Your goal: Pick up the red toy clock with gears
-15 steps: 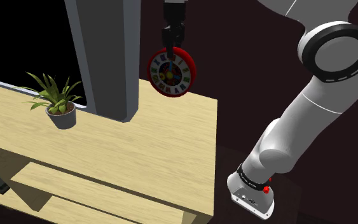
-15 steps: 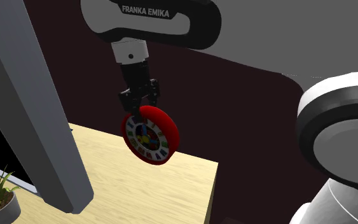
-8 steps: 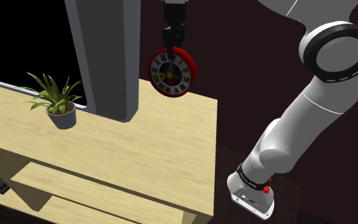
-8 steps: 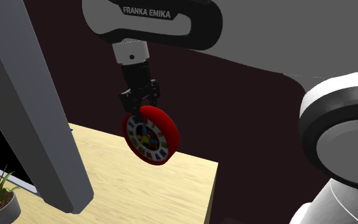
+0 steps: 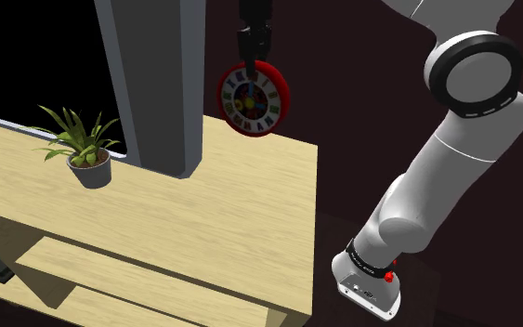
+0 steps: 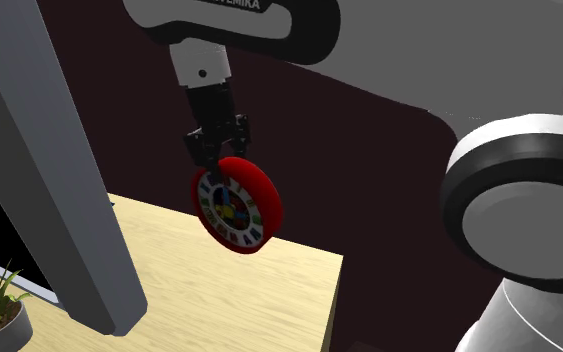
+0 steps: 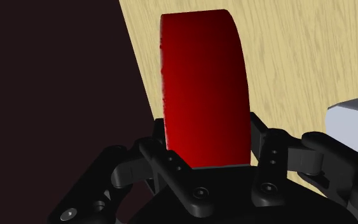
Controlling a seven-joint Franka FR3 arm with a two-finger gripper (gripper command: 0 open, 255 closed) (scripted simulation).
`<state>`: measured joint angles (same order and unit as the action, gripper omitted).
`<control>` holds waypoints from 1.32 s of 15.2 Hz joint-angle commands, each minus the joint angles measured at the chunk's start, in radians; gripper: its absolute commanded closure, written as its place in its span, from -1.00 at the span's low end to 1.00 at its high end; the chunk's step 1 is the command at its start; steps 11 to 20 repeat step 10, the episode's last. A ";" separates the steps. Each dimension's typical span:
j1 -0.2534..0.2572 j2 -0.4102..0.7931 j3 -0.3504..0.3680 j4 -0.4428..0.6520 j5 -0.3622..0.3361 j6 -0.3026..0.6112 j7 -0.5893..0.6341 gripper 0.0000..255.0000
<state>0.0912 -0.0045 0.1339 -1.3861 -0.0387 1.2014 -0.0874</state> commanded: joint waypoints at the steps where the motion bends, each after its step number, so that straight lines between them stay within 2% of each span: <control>1: -0.006 0.015 -0.006 0.058 -0.010 -0.023 -0.001 1.00; 8: -0.001 0.096 0.002 0.270 -0.023 -0.154 0.001 1.00; 20: -0.001 0.098 0.003 0.275 -0.024 -0.158 0.001 1.00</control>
